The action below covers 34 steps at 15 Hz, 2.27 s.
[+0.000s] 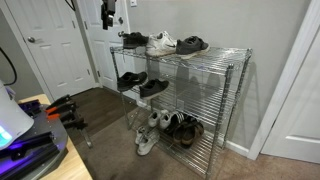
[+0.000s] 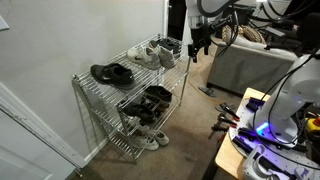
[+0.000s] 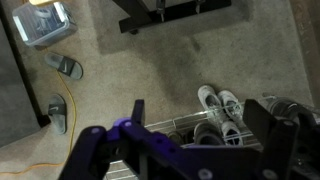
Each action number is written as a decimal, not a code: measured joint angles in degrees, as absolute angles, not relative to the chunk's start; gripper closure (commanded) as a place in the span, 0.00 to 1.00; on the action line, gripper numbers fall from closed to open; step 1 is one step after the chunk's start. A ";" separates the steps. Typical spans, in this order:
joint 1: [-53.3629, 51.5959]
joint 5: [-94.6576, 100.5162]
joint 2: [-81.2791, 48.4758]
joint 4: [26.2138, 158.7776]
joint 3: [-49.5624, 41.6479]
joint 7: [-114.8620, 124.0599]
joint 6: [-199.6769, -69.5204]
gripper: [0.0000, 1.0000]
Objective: Remove the right shoe from the second shelf and put it on the top shelf
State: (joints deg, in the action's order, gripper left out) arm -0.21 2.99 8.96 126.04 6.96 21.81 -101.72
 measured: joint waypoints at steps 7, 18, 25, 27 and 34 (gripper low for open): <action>0.16 2.98 13.80 139.86 4.16 21.97 -127.21 0.00; 6.04 24.93 10.97 149.91 8.75 41.88 -149.84 0.00; 4.87 29.90 5.92 149.54 9.75 46.42 -149.38 0.00; 4.87 29.90 5.86 149.37 9.74 46.42 -149.33 0.00; 4.93 30.23 3.96 149.07 8.66 47.99 -155.32 0.00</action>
State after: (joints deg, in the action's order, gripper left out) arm 4.93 30.23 3.96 149.07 8.66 47.99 -155.32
